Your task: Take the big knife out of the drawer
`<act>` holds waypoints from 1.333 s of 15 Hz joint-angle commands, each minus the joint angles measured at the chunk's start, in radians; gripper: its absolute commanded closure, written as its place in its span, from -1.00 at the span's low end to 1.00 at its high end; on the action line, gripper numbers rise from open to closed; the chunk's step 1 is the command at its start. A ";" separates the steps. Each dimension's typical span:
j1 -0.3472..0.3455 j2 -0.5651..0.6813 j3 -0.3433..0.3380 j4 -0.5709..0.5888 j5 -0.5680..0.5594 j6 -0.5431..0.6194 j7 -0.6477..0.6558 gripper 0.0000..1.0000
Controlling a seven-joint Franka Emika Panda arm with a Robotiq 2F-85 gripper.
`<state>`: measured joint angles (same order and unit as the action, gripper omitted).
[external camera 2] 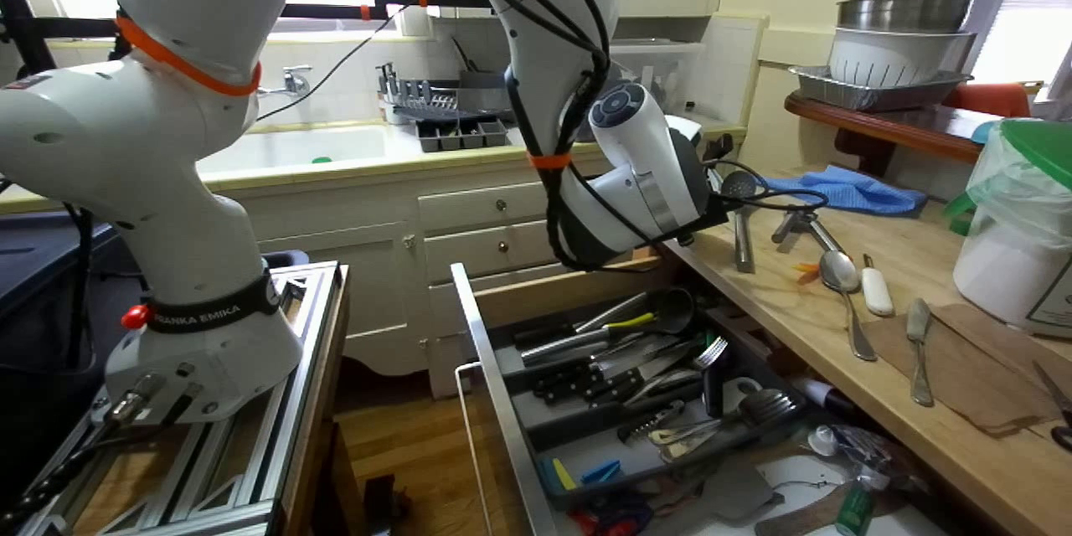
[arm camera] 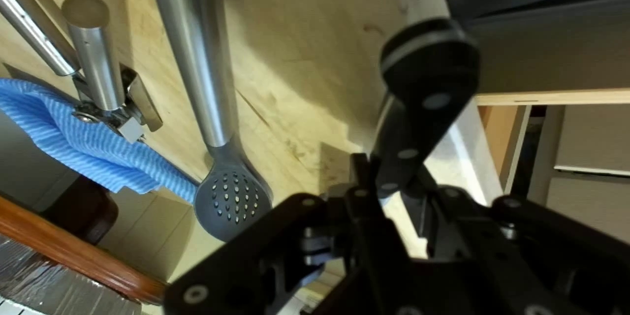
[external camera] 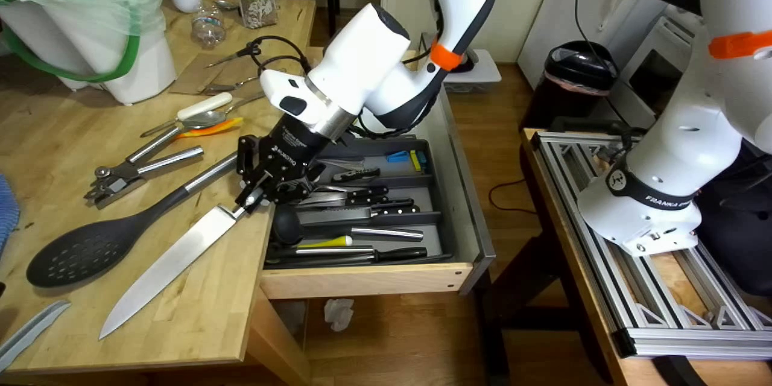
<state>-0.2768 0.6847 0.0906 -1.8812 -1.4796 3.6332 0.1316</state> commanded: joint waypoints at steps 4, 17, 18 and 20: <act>-0.001 0.051 0.012 0.062 0.003 0.018 -0.014 0.89; 0.004 0.058 0.014 0.072 -0.041 0.013 0.011 0.70; 0.004 0.058 0.014 0.071 -0.044 0.012 0.013 0.49; 0.004 0.058 0.014 0.072 -0.046 0.012 0.013 0.36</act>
<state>-0.2765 0.7194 0.1031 -1.8333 -1.4938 3.6332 0.1311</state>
